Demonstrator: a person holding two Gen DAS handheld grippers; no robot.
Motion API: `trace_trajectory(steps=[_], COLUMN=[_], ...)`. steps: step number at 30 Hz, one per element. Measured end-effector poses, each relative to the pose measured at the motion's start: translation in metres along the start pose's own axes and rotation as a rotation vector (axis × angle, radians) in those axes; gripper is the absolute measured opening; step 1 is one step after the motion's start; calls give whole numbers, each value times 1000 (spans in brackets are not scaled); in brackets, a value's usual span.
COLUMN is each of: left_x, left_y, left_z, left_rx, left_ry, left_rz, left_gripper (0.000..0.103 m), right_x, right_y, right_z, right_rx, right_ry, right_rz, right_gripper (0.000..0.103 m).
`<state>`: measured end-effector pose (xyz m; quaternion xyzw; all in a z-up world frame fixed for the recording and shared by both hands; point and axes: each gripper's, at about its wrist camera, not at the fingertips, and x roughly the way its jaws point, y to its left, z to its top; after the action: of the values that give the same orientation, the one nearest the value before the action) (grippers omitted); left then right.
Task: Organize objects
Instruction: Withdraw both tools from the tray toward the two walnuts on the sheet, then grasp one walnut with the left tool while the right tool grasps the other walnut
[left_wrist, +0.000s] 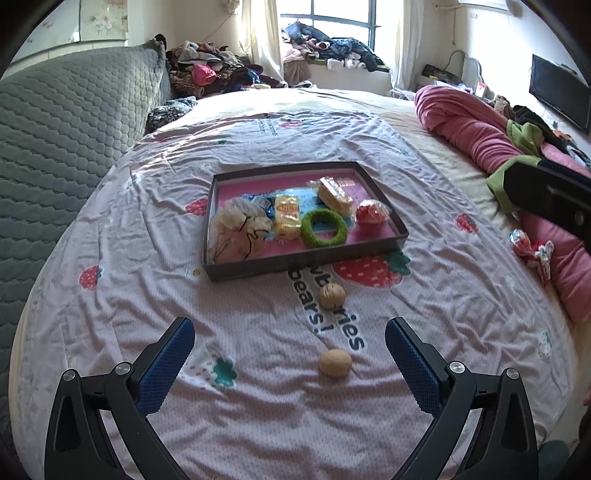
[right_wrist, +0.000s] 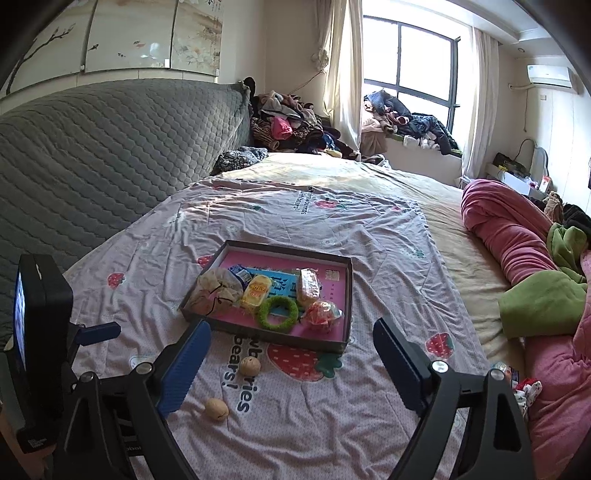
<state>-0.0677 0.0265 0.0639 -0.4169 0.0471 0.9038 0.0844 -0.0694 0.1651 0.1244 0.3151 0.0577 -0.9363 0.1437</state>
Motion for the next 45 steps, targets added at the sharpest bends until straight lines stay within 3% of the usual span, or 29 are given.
trace_trajectory(steps=[16, 34, 45], left_x=[24, 72, 97], left_y=[-16, -14, -19], left_z=[-40, -64, -63], left_rx=[-7, -67, -48], left_ry=[44, 47, 51], left_rz=[7, 7, 38], left_gripper=[103, 103, 103], right_x=[24, 100, 145], right_y=[5, 12, 16], right_z=[-34, -64, -71], right_rx=[-25, -75, -100], right_ry=[72, 169, 216], right_rz=[38, 72, 75], right_gripper=[90, 90, 89])
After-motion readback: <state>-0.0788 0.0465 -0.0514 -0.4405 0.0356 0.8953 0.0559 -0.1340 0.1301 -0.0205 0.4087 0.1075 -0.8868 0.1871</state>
